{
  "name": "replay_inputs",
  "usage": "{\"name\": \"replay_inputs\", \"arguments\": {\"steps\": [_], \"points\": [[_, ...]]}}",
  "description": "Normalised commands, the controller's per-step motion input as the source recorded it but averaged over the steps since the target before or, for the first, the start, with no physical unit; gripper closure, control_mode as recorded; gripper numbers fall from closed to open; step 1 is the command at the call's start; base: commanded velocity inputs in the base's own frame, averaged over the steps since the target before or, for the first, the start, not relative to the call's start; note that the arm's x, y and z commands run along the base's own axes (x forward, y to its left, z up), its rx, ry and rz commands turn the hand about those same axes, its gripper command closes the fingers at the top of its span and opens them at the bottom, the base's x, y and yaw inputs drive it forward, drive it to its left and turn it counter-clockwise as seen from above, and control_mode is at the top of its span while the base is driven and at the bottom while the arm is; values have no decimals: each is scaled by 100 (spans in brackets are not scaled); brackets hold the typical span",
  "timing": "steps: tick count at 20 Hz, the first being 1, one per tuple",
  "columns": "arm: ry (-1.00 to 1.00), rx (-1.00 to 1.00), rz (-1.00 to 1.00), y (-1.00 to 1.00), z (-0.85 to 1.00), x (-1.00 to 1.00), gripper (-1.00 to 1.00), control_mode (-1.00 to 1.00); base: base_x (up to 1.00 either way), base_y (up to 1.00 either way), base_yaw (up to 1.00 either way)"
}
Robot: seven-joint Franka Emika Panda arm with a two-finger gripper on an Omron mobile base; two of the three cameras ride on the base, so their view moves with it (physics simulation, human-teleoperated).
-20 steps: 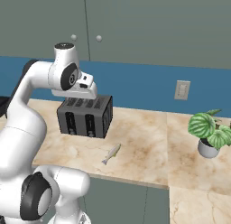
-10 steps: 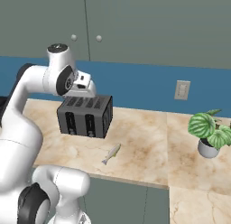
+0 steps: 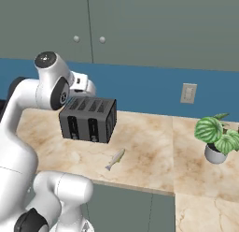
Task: Retrieve the tupperware from the cabinet, then place the raw meat into the tupperware to avoid contamination.
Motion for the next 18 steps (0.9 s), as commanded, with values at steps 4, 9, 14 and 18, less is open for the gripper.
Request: {"name": "replay_inputs", "arguments": {"steps": [4,9,14,18], "points": [[-24,0,0,5,34,0,-100,-100,0,0,0],[-23,0,1,-1,25,-10,-100,-100,0,0,0],[-26,1,0,-1,29,-13,-100,-100,0,0,0],[-25,1,0,0,33,-10,-100,-100,0,0,0]]}}
